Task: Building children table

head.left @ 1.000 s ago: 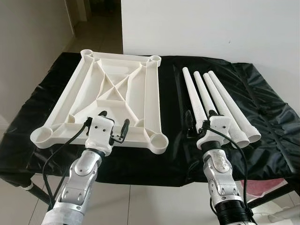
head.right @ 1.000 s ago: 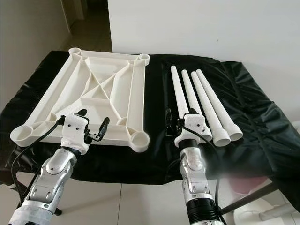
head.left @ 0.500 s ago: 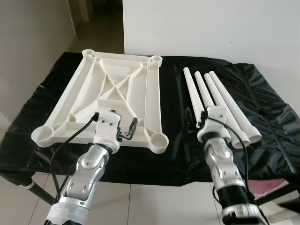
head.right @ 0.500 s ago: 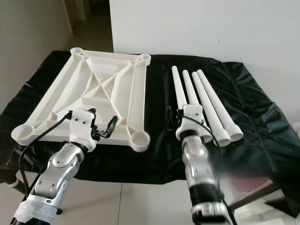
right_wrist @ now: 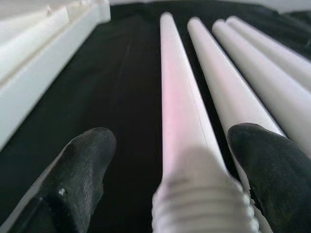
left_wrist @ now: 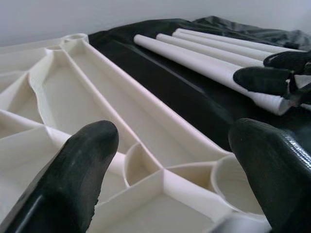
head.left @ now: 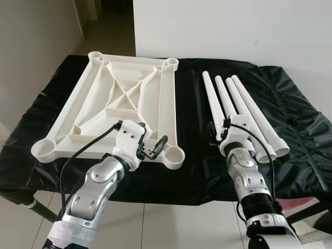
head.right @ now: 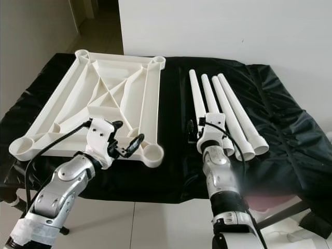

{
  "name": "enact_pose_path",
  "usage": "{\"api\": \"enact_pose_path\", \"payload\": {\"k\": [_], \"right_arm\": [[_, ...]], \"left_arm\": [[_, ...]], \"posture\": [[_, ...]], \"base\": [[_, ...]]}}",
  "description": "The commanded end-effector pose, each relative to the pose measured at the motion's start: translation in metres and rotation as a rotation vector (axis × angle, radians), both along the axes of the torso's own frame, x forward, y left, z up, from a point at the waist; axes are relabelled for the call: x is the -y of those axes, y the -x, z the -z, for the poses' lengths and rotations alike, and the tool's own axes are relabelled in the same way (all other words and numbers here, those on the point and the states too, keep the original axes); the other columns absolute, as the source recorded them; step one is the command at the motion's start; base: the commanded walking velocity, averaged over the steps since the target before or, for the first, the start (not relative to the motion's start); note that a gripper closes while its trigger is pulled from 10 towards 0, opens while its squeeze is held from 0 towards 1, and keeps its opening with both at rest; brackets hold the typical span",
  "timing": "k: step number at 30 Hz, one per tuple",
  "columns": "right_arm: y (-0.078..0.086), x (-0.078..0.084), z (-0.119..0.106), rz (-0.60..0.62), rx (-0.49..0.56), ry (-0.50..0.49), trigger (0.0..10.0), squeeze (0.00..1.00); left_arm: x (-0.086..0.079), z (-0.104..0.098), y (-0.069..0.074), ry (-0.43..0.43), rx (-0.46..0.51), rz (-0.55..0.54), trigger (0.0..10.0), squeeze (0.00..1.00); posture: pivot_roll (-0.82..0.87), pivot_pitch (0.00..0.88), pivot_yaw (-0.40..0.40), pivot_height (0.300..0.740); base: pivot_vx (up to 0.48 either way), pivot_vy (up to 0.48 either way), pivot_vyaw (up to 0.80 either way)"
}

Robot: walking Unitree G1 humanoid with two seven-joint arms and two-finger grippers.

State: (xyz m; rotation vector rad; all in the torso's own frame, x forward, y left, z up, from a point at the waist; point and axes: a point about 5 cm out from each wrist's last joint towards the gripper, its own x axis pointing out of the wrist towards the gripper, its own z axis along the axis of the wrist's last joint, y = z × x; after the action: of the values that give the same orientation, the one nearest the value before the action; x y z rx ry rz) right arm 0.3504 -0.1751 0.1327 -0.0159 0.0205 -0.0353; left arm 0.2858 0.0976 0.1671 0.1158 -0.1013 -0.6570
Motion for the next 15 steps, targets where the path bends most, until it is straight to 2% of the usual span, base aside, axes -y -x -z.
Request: {"api": "enact_pose_path", "payload": {"k": [1, 5, 15], "right_arm": [[0.0035, 0.0034, 0.0148, 0.001, -0.075, 0.006, 10.0, 0.0], [0.0044, 0.0046, 0.0247, -0.023, -0.133, 0.0, 10.0, 0.0], [-0.0008, 0.0064, 0.0225, -0.055, -0.163, -0.005, 10.0, 0.0]], "left_arm": [[0.0022, 0.0023, 0.0033, -0.004, -0.021, 0.011, 10.0, 0.0], [0.0038, 0.0022, 0.0047, -0.007, -0.031, 0.029, 10.0, 0.0], [0.0011, -0.006, 0.0026, -0.002, -0.032, 0.036, 10.0, 0.0]], "posture": [[0.03, 0.074, -0.016, 0.74], [0.03, 0.068, -0.014, 0.74], [0.04, 0.055, -0.011, 0.74]], "base": [[0.0, 0.0, 0.0], [0.0, 0.0, 0.0], [0.0, 0.0, 0.0]]}}
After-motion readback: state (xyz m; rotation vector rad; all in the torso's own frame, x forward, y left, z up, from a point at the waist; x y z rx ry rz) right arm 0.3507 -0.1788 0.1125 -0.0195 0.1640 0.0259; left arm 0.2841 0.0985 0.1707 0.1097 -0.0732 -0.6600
